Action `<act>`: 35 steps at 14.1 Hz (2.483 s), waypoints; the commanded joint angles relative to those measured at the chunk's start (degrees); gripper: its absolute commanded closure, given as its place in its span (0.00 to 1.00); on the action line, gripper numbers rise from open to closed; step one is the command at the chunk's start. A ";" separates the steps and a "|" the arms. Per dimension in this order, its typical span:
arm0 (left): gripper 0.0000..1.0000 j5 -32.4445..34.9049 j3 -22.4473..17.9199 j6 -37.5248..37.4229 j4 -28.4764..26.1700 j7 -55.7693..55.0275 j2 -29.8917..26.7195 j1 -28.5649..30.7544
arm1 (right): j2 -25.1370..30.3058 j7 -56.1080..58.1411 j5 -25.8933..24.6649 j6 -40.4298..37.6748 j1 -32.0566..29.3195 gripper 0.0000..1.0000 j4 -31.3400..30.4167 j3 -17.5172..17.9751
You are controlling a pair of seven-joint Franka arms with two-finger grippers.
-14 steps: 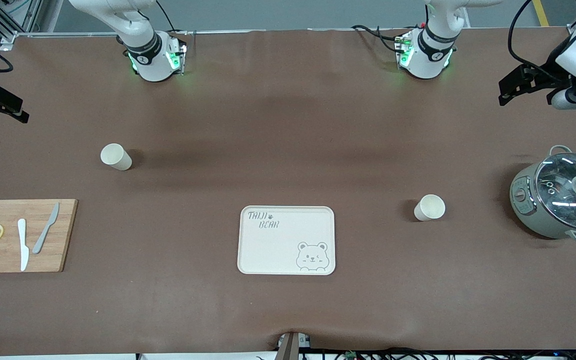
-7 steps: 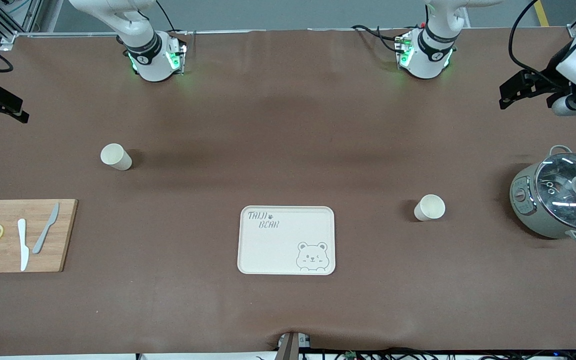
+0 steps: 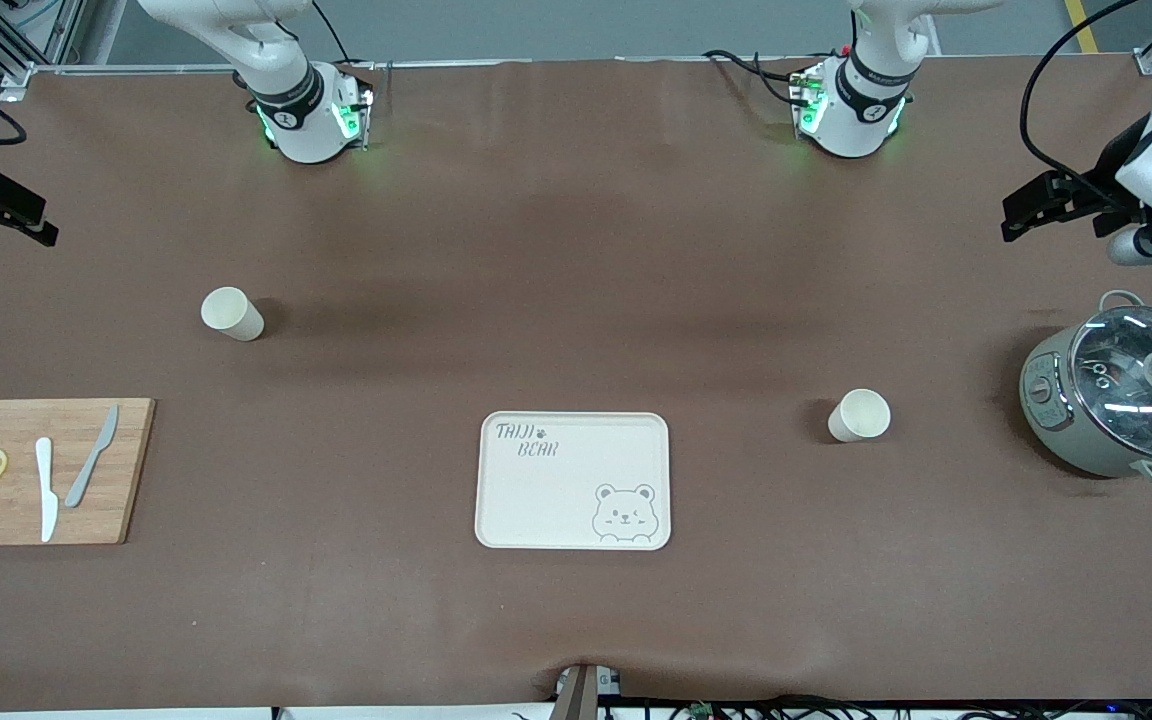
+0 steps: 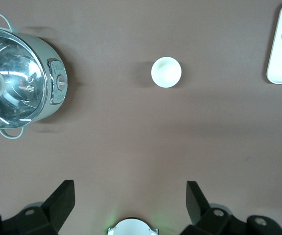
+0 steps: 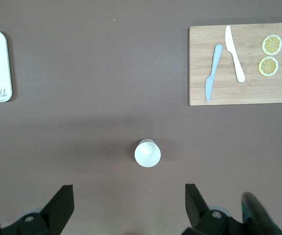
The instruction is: Place white IKEA cup upright on tray with both arms
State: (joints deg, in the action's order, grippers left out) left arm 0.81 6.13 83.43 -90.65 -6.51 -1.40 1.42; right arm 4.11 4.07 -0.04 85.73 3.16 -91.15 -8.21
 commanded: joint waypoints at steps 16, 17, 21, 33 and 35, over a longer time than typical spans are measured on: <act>0.00 -0.02 0.20 13.42 -10.60 0.80 1.05 2.71 | 0.02 -0.73 -0.13 -0.74 -0.26 0.00 0.53 0.04; 0.00 -0.02 0.20 13.68 -10.60 0.88 1.14 2.62 | 0.02 -0.73 -0.13 -0.74 -0.26 0.00 0.53 0.04; 0.00 0.07 0.20 13.78 -10.95 0.88 1.75 2.71 | -0.07 -0.73 -0.05 -0.74 -0.35 0.00 0.53 0.04; 0.00 0.86 0.20 20.01 -13.94 1.15 4.91 2.80 | -0.07 -0.55 -0.05 -0.66 -0.52 0.00 0.53 0.04; 0.00 0.94 0.20 21.94 -14.55 1.15 5.97 2.71 | -0.07 -0.55 -0.05 -0.74 -0.52 0.00 0.53 0.04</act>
State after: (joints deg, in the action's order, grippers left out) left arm 0.91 6.14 103.11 -104.12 -6.50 4.20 3.88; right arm 4.08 4.04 -0.04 85.66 2.99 -91.15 -8.35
